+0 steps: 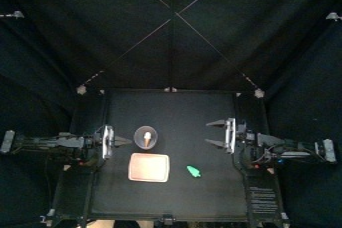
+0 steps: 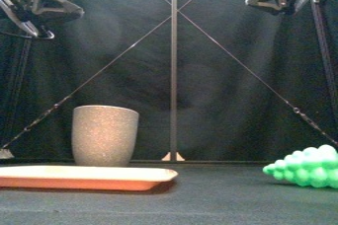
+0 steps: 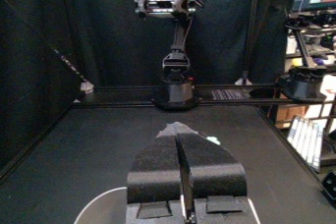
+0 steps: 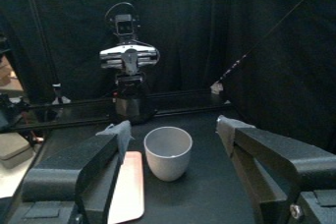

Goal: Pick the ice cream then place it in the grey bowl
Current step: Drop ice cream in the grey bowl and return to neutral

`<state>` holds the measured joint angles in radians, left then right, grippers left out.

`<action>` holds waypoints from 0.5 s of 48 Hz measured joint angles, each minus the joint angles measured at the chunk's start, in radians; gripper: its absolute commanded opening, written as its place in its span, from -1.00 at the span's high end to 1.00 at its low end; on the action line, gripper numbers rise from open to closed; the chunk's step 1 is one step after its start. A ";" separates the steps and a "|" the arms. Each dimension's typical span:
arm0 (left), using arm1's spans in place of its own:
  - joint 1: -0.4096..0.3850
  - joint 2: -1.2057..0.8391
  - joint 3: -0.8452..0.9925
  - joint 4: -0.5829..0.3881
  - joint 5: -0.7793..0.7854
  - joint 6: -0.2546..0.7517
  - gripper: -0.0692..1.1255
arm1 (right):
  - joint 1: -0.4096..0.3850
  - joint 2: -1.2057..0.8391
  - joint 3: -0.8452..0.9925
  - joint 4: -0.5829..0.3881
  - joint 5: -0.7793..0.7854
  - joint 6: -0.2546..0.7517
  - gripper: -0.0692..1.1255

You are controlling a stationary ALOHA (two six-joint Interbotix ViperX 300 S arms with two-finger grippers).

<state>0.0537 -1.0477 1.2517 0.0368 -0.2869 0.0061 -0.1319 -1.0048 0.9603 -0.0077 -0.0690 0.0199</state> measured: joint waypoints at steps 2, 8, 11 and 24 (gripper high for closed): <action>0.000 0.000 0.000 0.000 0.000 0.000 0.93 | 0.002 -0.018 0.017 0.006 0.000 0.002 -0.82; 0.000 -0.008 0.000 0.002 -0.006 0.000 0.93 | 0.012 -0.041 0.054 0.026 0.000 0.002 -0.82; 0.002 -0.015 0.000 0.002 -0.009 -0.002 0.93 | 0.023 -0.043 0.067 0.038 0.000 0.002 -0.82; 0.002 -0.032 0.002 0.012 -0.015 0.000 0.93 | 0.066 -0.044 0.118 0.077 0.002 0.002 -0.82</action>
